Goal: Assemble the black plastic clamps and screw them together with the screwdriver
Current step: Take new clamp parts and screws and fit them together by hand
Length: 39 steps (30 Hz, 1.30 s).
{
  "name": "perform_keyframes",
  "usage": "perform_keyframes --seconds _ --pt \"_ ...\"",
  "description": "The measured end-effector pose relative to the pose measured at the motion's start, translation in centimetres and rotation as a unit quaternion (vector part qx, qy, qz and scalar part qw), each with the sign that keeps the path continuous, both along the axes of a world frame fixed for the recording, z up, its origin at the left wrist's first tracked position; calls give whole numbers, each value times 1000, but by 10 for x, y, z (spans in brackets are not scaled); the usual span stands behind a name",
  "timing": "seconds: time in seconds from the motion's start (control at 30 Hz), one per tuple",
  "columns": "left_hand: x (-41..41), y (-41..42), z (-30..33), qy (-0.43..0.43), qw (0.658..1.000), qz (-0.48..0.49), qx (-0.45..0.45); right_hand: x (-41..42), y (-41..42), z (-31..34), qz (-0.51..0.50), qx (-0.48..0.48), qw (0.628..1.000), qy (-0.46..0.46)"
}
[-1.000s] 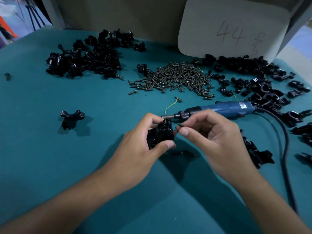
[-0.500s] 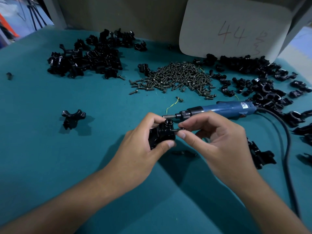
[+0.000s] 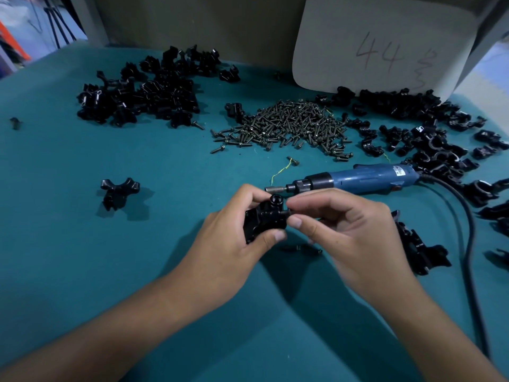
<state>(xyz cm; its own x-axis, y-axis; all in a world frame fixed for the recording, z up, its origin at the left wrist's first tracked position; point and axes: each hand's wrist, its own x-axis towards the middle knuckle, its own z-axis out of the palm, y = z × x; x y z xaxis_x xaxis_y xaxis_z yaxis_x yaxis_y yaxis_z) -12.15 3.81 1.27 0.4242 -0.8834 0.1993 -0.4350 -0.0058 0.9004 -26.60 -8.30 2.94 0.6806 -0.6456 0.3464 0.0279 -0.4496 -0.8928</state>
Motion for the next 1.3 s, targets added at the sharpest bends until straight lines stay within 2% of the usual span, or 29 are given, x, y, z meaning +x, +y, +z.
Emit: perform_keyframes --seconds 0.17,0.27,0.37,0.5,0.67,0.87,0.97,1.07,1.2,1.3 --pt "-4 1 0 -11 1000 4 6 1 3 1 -32 -44 997 50" --pt "-5 1 1 3 1000 -14 9 4 3 -3 -68 -159 981 90" --pt "-5 1 0 30 999 -24 14 3 3 -2 -46 -205 970 121" --pt "-2 0 -1 20 1000 -8 12 -3 -2 1 10 -163 977 137" --pt "-2 0 0 13 1000 -1 19 -2 -3 1 -1 -171 978 122" --pt "-7 2 1 1 1000 -15 25 2 2 -1 4 -226 962 156" --pt "-7 0 1 16 999 -18 28 1 1 -1 -15 -216 964 155" --pt "-5 1 3 33 999 -22 21 -4 -4 1 18 -188 972 143" --pt "-4 1 2 24 999 -17 19 -6 -5 -1 47 -224 959 170" --pt "-5 0 1 16 999 -19 23 -5 -3 -1 56 -214 959 176"
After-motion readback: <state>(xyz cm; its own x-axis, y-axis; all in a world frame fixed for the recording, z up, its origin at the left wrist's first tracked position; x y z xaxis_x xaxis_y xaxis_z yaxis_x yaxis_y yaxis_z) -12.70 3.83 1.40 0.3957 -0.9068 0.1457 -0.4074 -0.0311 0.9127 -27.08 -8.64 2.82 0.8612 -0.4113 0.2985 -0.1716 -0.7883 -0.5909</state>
